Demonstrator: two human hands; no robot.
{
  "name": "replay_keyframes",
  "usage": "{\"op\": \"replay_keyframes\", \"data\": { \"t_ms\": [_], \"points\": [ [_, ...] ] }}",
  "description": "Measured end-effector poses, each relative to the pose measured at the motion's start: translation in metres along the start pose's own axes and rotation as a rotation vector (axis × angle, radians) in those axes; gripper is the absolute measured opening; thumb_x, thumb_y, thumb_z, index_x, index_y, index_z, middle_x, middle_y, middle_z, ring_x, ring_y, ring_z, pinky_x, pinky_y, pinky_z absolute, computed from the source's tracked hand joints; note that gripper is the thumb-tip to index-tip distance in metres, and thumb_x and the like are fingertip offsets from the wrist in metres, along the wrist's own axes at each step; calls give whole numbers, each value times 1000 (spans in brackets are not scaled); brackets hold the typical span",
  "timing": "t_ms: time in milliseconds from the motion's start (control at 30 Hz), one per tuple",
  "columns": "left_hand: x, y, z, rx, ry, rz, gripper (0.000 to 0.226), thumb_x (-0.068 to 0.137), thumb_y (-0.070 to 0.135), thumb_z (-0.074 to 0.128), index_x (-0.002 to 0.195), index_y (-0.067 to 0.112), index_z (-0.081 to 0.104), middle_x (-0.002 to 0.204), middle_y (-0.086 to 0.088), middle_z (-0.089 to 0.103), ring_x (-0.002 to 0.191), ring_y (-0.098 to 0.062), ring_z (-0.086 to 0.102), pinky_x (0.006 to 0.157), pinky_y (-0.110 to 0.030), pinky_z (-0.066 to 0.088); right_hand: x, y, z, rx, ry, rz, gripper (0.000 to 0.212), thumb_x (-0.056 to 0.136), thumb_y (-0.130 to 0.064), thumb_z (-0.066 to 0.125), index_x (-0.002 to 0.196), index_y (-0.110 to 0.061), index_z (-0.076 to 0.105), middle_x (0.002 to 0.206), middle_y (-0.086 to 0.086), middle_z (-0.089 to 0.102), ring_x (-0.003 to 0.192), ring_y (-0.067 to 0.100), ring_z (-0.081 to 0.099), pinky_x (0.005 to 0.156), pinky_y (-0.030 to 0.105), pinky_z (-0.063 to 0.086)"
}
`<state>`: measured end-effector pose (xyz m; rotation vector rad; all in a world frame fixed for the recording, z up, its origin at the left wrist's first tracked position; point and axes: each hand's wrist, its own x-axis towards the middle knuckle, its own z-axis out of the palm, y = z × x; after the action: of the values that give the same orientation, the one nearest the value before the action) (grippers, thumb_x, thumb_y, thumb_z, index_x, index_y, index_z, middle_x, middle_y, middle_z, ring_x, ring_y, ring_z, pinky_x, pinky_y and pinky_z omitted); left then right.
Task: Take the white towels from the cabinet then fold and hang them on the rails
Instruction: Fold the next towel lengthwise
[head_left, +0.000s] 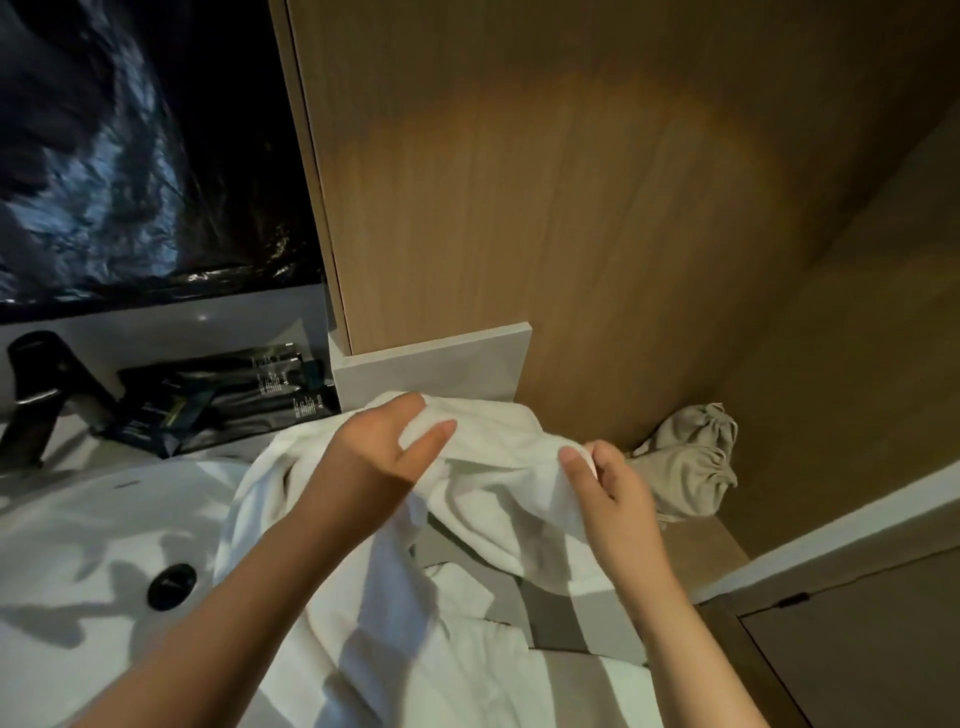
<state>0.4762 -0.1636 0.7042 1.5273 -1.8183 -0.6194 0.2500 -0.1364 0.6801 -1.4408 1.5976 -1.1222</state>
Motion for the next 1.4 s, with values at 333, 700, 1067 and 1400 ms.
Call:
{"op": "replay_keyframes", "data": {
  "t_ms": [333, 700, 1067, 1400],
  "points": [
    [25, 74, -81, 44, 281, 211, 31, 94, 33, 56, 76, 9, 54, 70, -7, 55, 68, -19, 54, 60, -28, 40, 38, -119, -34, -1, 132, -356, 30, 99, -31, 50, 80, -8, 54, 74, 6, 53, 64, 11, 48, 58, 18, 38],
    [28, 140, -135, -61, 517, 393, 36, 94, 33, 56, 77, 2, 51, 71, -13, 51, 65, -20, 48, 58, -32, 36, 42, -206, -62, 50, 259, -565, 21, 99, -32, 50, 81, -24, 57, 75, -10, 57, 73, 2, 56, 62, 5, 44],
    [9, 102, -105, 14, 207, 232, 30, 94, 37, 54, 79, 11, 59, 74, -5, 58, 69, -12, 54, 61, -26, 40, 14, -162, -43, -202, 74, -411, 41, 86, -52, 64, 125, -40, 58, 121, -29, 54, 107, -10, 51, 85, 11, 39],
    [-56, 34, -58, -203, -74, 113, 12, 95, 23, 59, 89, 28, 69, 90, 14, 68, 87, -7, 63, 73, -17, 47, -14, -72, 20, -128, -498, -228, 28, 85, -33, 73, 113, -31, 68, 111, -22, 67, 105, -3, 58, 87, 15, 43]
  ]
}}
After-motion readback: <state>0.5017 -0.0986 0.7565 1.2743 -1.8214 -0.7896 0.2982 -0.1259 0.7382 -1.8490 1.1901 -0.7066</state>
